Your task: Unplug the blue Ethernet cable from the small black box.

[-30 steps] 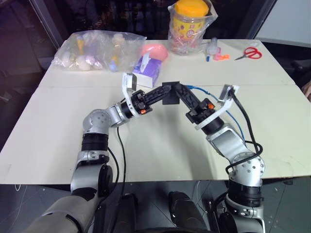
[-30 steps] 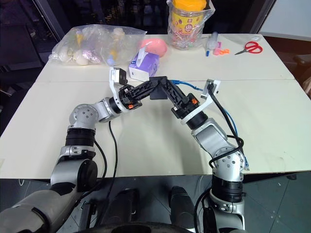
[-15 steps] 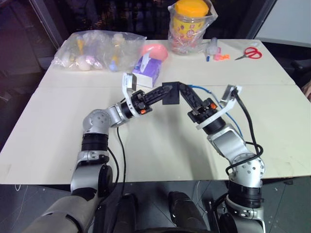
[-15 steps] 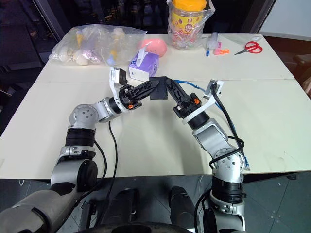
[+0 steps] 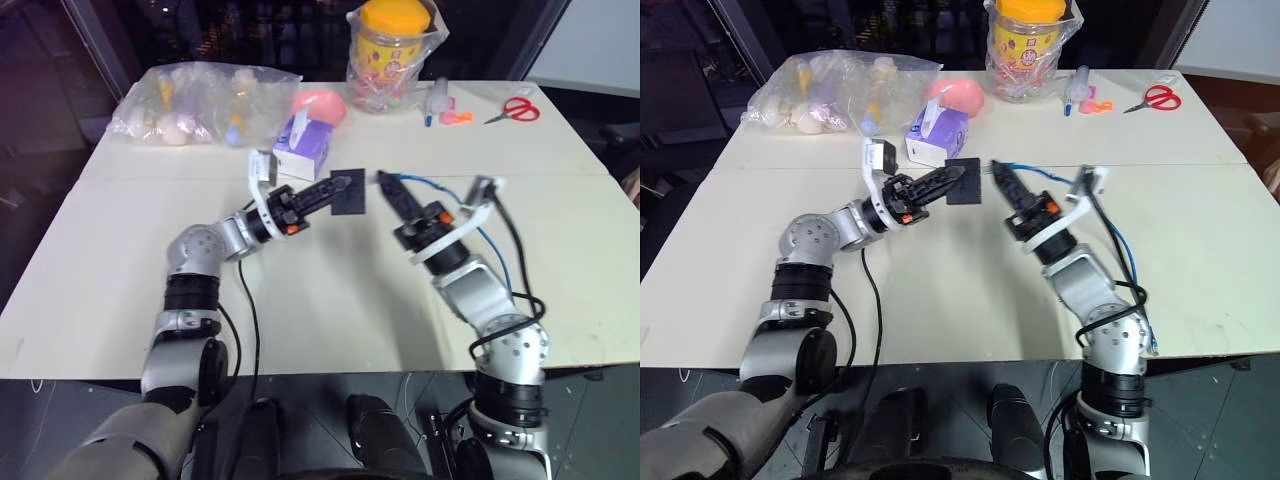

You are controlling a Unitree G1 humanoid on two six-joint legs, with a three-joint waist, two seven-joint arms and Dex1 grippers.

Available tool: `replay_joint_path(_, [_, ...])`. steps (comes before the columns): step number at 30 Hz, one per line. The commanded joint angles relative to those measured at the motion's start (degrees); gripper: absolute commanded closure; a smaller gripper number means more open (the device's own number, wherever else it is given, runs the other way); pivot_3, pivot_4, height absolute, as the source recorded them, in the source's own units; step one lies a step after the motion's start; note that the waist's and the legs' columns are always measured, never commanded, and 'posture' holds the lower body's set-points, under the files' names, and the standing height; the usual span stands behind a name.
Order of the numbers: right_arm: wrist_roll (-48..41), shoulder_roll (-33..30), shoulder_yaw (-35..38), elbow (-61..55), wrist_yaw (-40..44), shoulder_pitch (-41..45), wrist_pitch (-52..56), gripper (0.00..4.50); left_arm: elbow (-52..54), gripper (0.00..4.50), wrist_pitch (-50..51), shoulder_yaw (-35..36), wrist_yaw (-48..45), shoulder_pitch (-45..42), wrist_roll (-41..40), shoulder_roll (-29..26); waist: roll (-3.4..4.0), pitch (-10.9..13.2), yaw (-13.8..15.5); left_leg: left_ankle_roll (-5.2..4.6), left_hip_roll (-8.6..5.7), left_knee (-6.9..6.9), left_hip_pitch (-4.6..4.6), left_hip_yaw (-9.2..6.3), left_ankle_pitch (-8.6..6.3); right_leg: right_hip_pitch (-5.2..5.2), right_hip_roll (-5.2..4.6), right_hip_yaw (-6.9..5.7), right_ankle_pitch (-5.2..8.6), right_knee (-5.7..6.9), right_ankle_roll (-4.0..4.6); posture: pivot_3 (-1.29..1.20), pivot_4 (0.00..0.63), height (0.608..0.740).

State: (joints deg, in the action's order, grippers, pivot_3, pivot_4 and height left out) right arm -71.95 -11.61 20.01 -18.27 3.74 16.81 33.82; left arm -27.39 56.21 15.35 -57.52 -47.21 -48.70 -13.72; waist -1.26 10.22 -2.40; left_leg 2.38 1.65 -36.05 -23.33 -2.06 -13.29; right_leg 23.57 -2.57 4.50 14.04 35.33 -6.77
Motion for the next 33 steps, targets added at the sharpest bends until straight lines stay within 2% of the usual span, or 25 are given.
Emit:
replay_joint_path(1, [1.88, -3.00, 3.83, 0.87, -0.25, 0.20, -2.17, 4.46, -2.29, 4.00, -5.86, 0.49, 0.09, -1.51, 3.02, -1.68, 0.00, 0.00, -0.02, 0.00, 0.00, 0.03, 0.00, 0.00, 0.00, 0.00, 0.00, 0.00, 0.00, -0.01, 0.00, 0.00, 0.150, 0.740])
replay_joint_path(6, [5.61, -4.62, 4.77, 6.81, -3.30, 3.71, -2.76, 4.46, -5.07, 4.00, -22.14, -3.87, 5.73, -2.53, 13.51, 2.34, 0.00, 0.00, 0.28, -0.01, -0.01, 0.01, 0.00, 0.02, 0.00, -0.01, -0.01, 0.01, -0.01, -0.02, -0.01, 0.00, 0.150, 0.740])
replay_joint_path(10, [12.51, -4.93, 3.96, 18.31, -10.92, 9.41, -1.58, 4.46, -5.81, 4.00, -39.77, -10.90, 13.55, -2.43, 24.50, 11.46, 0.00, 0.00, 0.65, 0.00, -0.03, -0.02, -0.03, 0.08, 0.00, -0.03, -0.05, 0.05, -0.07, -0.13, -0.10, 0.00, 0.150, 0.740])
replay_joint_path(13, [15.13, -4.66, 3.07, 22.19, -11.53, 12.00, -0.65, 4.46, -6.74, 4.00, -47.00, -13.46, 16.24, -1.50, 29.08, 14.87, 0.00, 0.00, 1.51, -0.01, -0.06, 0.02, -0.05, 0.17, 0.00, 0.02, -0.08, 0.14, -0.09, -0.18, -0.12, 0.00, 0.150, 0.740])
replay_joint_path(18, [19.16, -5.02, 3.18, 29.53, -12.87, 15.80, 0.89, 4.46, -10.30, 4.00, -55.63, -16.99, 17.51, -0.77, 34.33, 17.03, 0.04, -0.01, 1.33, -0.06, -0.03, 0.15, -0.05, 0.18, -0.03, 0.15, 0.01, 0.15, -0.11, -0.11, -0.17, 0.00, 0.150, 0.740])
replay_joint_path(19, [19.94, -5.26, 3.25, 30.72, -12.76, 16.28, 1.02, 3.83, -11.21, 4.00, -56.77, -17.28, 17.64, -0.85, 34.94, 17.30, 0.04, -0.01, 1.34, -0.06, -0.03, 0.15, -0.05, 0.18, -0.03, 0.15, 0.02, 0.14, -0.11, -0.11, -0.17, 0.00, 0.150, 0.740])
replay_joint_path(20, [20.53, -5.37, 3.35, 31.48, -12.55, 16.62, 1.12, 3.60, -11.93, 4.00, -57.65, -17.42, 17.71, -0.96, 35.38, 17.47, 0.04, -0.01, 1.40, -0.07, -0.03, 0.14, -0.05, 0.18, -0.03, 0.15, 0.02, 0.14, -0.11, -0.11, -0.18, 0.00, 0.150, 0.740])
replay_joint_path(21, [21.02, -5.56, 3.36, 32.07, -12.07, 16.92, 1.45, 3.11, -12.83, 4.00, -58.58, -17.52, 17.69, -1.17, 35.81, 17.68, 0.04, -0.01, 1.40, -0.07, -0.04, 0.10, -0.06, 0.18, -0.04, 0.13, 0.01, 0.15, -0.11, -0.12, -0.18, 0.00, 0.150, 0.740])
replay_joint_path(23, [21.56, -6.03, 3.20, 32.14, -11.32, 16.99, 2.65, 2.42, -14.80, 4.00, -60.23, -17.69, 17.93, -1.67, 36.74, 18.05, 0.04, -0.01, 1.47, -0.07, -0.04, 0.07, -0.09, 0.18, -0.04, 0.12, 0.00, 0.15, -0.10, -0.13, -0.18, 0.00, 0.150, 0.740])
replay_joint_path(27, [20.77, -6.48, 2.42, 27.07, -12.17, 13.81, 9.28, 0.61, -19.41, 4.00, -63.47, -17.16, 19.55, -2.96, 38.41, 18.40, 0.04, -0.01, 1.66, -0.07, -0.05, 0.03, -0.11, 0.18, -0.04, 0.11, -0.01, 0.14, -0.10, -0.13, -0.18, 0.00, 0.150, 0.740])
replay_joint_path(28, [20.36, -5.98, 2.80, 25.44, -13.21, 12.83, 10.54, 0.04, -20.23, 4.00, -64.14, -17.13, 19.50, -3.15, 38.68, 18.48, 0.04, -0.01, 1.62, -0.07, -0.05, 0.04, -0.11, 0.17, -0.04, 0.11, -0.01, 0.14, -0.10, -0.13, -0.19, 0.00, 0.150, 0.740])
replay_joint_path(33, [15.71, -3.37, 1.63, 9.80, -14.65, 4.30, 17.46, 0.04, -24.07, 4.00, -67.63, -17.40, 19.52, -3.39, 40.32, 19.04, 0.05, -0.02, 1.61, -0.10, -0.04, 0.10, -0.10, 0.13, -0.05, 0.11, 0.01, 0.11, -0.09, -0.12, -0.21, 0.00, 0.150, 0.740])
